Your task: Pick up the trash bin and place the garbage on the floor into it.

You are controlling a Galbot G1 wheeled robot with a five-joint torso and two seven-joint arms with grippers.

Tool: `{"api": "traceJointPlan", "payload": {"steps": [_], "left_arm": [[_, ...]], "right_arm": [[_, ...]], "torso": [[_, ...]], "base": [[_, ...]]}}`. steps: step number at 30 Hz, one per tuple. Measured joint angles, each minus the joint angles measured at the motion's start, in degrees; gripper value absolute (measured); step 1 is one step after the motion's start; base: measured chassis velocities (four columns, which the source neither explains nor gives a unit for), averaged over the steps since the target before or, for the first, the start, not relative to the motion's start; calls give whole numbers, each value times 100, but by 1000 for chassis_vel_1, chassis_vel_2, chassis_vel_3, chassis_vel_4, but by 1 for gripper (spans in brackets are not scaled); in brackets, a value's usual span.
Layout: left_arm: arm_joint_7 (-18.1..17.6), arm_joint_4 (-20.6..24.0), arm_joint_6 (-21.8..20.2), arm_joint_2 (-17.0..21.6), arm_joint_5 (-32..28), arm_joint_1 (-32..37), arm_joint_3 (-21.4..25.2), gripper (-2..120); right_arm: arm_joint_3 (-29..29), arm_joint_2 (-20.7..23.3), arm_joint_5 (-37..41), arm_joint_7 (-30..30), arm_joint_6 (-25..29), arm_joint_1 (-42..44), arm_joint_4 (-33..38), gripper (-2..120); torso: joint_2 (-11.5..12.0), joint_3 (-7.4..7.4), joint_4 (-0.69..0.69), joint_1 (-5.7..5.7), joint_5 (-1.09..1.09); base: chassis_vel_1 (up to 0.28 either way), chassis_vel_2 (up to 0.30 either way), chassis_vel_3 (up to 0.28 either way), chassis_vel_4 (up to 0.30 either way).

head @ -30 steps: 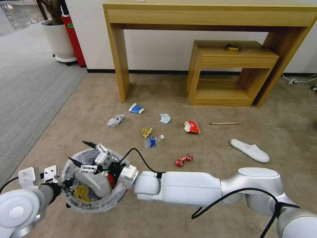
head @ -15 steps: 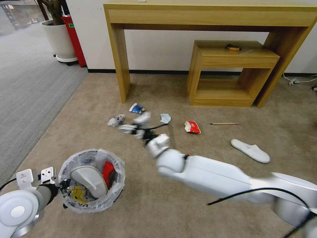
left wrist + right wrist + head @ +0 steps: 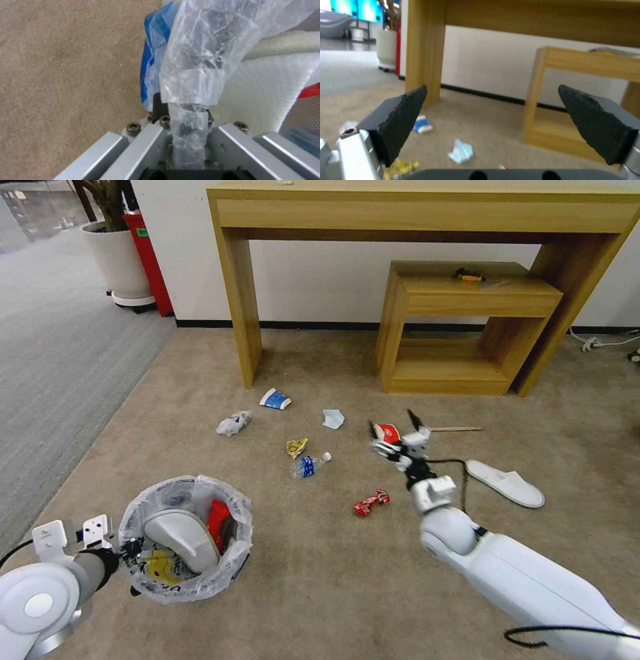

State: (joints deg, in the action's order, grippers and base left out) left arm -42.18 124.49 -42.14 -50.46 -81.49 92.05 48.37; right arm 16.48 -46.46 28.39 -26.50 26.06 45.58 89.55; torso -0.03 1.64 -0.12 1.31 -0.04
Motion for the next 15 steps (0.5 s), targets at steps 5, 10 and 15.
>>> {"api": "traceJointPlan", "payload": {"steps": [5, 10, 15], "left_arm": [[76, 9, 0, -115, 142, 22, -33, 0], [90, 49, 0, -150, 180, 53, -38, 0], [101, 99, 0, -169, 204, 102, -15, 0]], "right_arm": [[-311, 71, -149, 130, 88, 492, -19, 100], [-301, 32, -191, 132, 119, 509, -46, 100], [-175, -30, -215, 97, 125, 410, -46, 100]], "torso": [[0, 0, 0, 0, 1], [0, -1, 1, 0, 1], [-1, -1, 1, -1, 2]], "base": [[0, 0, 0, 0], [-12, 20, 24, -19], [-88, 105, 100, -118]]}}
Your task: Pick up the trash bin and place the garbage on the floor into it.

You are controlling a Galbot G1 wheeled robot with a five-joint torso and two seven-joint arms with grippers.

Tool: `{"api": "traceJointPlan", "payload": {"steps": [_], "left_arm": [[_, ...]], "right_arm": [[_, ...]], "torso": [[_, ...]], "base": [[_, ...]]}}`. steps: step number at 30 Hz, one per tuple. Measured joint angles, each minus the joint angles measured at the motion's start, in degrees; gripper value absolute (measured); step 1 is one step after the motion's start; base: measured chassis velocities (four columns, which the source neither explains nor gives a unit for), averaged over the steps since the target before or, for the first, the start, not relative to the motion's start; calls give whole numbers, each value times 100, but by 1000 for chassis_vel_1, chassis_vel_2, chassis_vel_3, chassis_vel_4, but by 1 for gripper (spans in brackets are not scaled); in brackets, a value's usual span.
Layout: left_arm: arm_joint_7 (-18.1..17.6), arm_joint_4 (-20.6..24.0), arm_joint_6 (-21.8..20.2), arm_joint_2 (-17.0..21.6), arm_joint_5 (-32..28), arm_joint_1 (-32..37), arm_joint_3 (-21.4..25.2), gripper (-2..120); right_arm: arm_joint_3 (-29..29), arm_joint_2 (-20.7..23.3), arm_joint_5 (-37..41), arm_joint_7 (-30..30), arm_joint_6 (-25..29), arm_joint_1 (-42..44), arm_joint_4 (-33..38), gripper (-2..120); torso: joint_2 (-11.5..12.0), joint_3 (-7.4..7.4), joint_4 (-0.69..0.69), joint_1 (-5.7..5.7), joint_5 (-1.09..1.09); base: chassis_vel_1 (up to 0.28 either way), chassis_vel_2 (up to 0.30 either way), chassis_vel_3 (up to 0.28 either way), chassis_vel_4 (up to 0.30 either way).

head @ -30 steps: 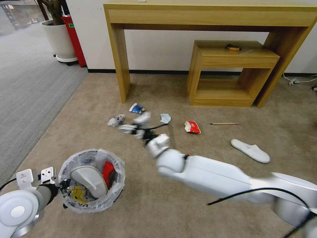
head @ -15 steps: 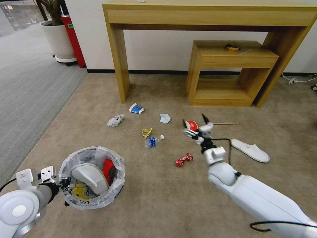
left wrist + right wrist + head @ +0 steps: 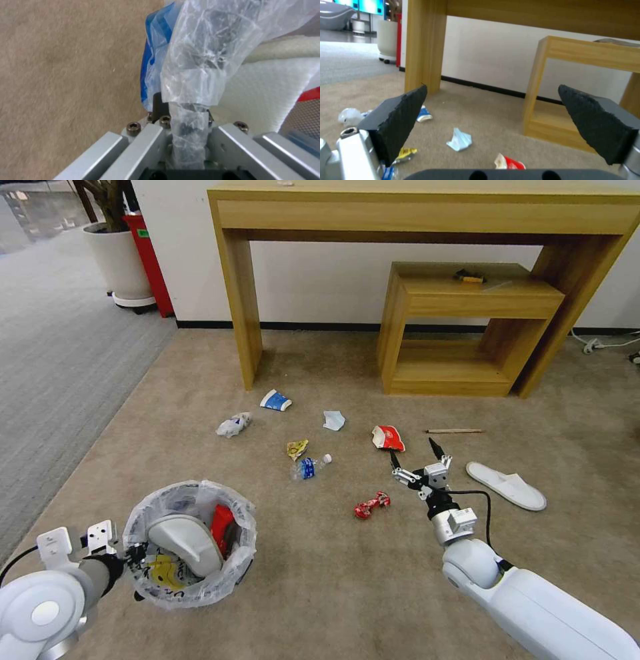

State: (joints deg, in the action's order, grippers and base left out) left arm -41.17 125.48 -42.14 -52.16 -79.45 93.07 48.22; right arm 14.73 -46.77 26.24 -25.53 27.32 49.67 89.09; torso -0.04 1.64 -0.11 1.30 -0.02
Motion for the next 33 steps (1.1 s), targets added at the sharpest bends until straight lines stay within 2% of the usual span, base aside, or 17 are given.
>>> {"api": "traceJointPlan", "payload": {"steps": [8, 13, 18, 20, 33], "left_arm": [[44, 24, 0, -30, 49, 13, 16, 0], [51, -6, 2, -27, 55, -7, 0, 0], [50, -52, 0, 32, 30, -28, 29, 0], [50, -89, 1, 68, 6, -32, 94, 0], [61, -99, 1, 118, -46, 5, 181, 0]], "right_arm": [[308, -108, -86, -213, 38, -116, -80, 100], [532, -133, 207, -440, -257, -84, -37, 100], [887, -73, 705, -699, -714, 113, 46, 100], [1013, -88, 1169, -886, -974, 189, 89, 100], [943, -288, 2340, -1105, -1530, 366, -25, 100]], "torso": [[0, 4, 0, 4, -2], [0, 3, 0, 3, -1], [0, 0, 0, 0, -1], [0, 0, -1, 0, 1], [0, 1, 0, 0, 0]], "base": [[-200, 187, 193, -181], [-45, 49, 39, -36], [53, -27, -27, 41], [0, 0, 0, 0], [0, 0, 0, 0]]}}
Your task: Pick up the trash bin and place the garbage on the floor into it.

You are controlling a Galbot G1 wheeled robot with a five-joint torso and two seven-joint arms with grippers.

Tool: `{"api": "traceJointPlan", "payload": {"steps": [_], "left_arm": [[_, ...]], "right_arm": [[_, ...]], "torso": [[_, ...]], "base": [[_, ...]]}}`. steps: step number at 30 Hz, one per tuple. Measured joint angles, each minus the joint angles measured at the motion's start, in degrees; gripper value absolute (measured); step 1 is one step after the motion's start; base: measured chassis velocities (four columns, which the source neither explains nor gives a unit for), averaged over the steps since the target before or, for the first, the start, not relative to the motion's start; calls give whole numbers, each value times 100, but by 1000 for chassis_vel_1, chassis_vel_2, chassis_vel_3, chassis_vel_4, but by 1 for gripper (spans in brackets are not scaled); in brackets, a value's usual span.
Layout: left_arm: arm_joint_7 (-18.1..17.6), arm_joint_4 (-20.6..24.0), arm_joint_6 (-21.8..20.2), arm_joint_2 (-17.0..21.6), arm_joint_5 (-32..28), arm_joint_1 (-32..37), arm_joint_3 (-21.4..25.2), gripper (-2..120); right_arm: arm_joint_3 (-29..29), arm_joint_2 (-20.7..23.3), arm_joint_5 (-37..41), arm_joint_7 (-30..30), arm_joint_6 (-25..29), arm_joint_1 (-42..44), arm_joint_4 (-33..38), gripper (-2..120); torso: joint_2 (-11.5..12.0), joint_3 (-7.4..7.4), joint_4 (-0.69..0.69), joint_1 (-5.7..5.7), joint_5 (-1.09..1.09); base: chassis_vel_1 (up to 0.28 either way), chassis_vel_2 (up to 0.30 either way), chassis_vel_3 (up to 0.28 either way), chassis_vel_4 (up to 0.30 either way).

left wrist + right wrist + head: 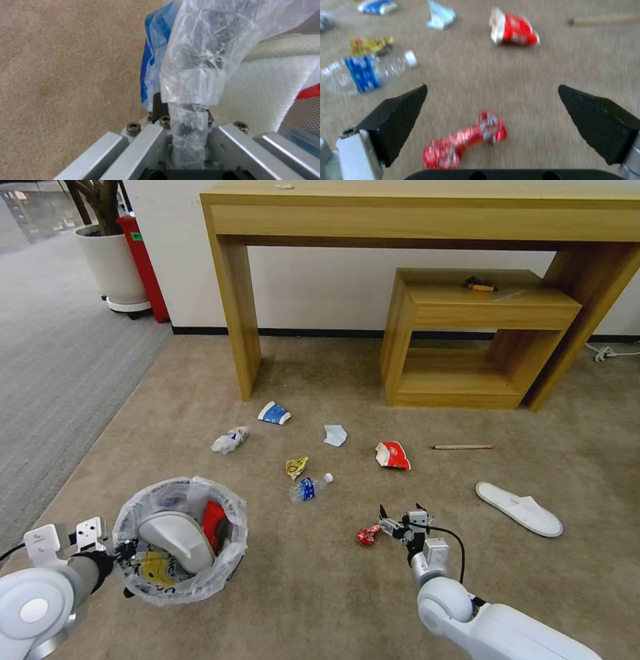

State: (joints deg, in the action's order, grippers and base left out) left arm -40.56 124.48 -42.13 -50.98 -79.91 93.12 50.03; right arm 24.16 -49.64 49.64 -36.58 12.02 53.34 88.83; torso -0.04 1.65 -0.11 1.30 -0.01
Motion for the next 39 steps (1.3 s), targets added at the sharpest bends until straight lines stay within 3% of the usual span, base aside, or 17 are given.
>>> {"api": "traceJointPlan", "payload": {"steps": [11, 39], "left_arm": [[-14, -6, 0, -98, 15, 15, -73, 0], [-51, 197, -1, -326, 19, 108, -95, 0]], "right_arm": [[-181, -216, 246, 217, -76, 400, -381, 100], [-74, -1718, 590, 682, 85, -284, -2127, 99]], "torso": [[1, 0, -1, 1, 0], [1, 0, 0, 1, 0]], "base": [[0, 0, 0, 0], [0, 0, 0, 0]]}}
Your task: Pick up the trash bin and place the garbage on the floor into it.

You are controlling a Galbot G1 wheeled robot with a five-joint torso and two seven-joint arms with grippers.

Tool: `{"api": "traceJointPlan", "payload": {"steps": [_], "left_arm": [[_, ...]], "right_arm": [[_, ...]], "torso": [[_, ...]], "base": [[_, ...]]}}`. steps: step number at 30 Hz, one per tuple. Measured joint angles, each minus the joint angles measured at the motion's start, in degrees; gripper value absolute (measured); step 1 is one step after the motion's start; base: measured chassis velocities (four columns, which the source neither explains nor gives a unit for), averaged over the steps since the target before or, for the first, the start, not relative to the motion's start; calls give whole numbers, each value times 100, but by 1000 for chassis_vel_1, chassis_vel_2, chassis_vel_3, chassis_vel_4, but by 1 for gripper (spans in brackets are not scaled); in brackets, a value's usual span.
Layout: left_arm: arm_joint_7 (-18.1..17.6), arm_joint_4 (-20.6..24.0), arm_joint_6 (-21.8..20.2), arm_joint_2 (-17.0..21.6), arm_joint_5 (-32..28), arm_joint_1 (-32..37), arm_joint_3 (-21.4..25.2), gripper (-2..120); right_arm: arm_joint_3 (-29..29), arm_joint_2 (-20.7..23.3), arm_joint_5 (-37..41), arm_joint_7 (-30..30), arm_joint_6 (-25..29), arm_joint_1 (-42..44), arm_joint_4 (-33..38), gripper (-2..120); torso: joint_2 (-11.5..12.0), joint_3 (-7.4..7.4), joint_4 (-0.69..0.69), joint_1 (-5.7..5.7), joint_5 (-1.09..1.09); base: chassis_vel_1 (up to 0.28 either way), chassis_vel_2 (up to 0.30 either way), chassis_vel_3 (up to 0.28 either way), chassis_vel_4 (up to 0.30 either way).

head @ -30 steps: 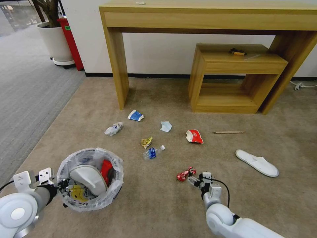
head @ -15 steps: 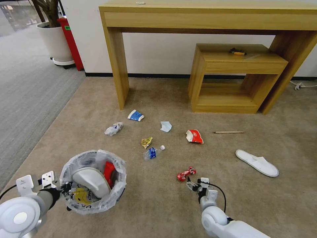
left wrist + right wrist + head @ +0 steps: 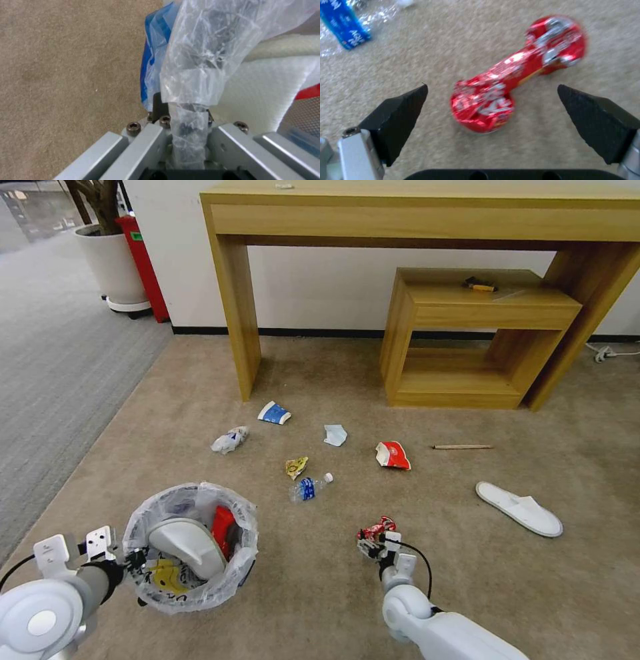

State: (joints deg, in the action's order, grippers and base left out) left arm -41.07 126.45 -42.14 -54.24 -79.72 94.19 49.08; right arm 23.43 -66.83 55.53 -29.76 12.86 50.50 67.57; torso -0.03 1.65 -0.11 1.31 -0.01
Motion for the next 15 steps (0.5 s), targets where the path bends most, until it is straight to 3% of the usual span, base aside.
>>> {"api": "traceJointPlan", "payload": {"steps": [3, 15], "left_arm": [[0, 26, 0, -26, -3, 13, -7, 0], [18, 33, 0, -31, 0, -3, -13, 0]], "right_arm": [[-32, -248, -100, 92, 69, -55, -329, 98], [-138, -506, -262, 302, 194, -215, -966, 89]], "torso": [[0, 0, 0, 0, 0], [0, 0, 0, 0, 0]], "base": [[0, 0, 0, 0], [0, 0, 0, 0]]}}
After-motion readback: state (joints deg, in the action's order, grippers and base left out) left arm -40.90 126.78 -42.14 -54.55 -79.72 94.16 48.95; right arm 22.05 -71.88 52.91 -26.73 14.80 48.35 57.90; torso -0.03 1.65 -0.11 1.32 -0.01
